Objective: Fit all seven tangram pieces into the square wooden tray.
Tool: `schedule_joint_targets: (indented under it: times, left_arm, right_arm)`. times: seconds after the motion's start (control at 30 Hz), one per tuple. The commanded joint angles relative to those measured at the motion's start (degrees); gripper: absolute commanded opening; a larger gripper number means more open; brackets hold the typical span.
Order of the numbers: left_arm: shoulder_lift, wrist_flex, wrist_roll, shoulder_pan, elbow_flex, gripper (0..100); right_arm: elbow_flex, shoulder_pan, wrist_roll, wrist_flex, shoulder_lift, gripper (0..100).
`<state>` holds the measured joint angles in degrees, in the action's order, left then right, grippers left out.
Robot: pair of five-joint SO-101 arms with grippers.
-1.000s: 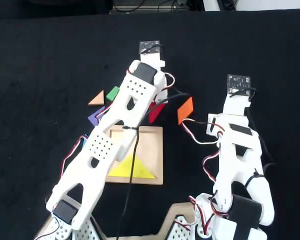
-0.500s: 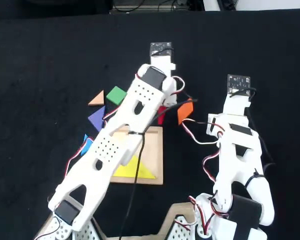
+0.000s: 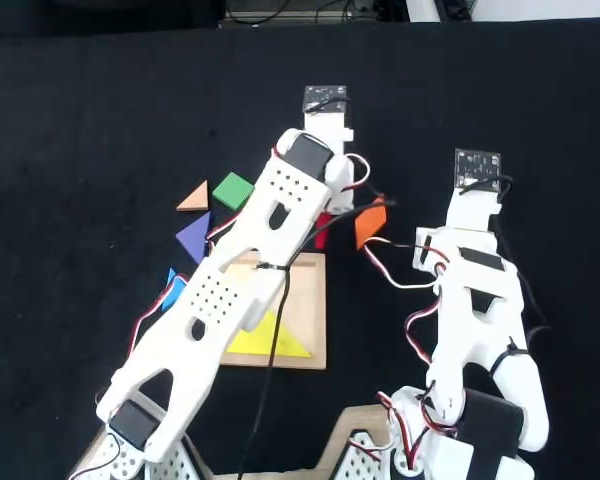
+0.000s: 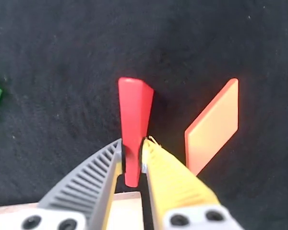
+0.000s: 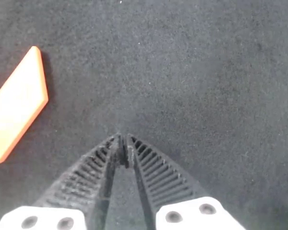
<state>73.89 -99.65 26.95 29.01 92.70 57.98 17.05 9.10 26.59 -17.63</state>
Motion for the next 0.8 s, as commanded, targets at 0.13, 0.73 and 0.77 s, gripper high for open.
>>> schedule_joint_targets:
  times: [0.13,0.73,0.77]
  left_arm:
    - [-2.2,-1.1,-4.8,0.8,2.8,3]
    - [-31.2,-1.3,-23.1,0.4,-19.4,3]
    - [-34.4,-1.3,-24.2,0.2,-22.7,3]
  right_arm:
    - [-2.6,2.9,-1.1,-1.0,-0.2,1.1]
    - [-3.1,4.1,-2.7,-1.1,0.2,1.1]
    - [-3.1,4.1,-2.7,-1.2,0.2,1.1]
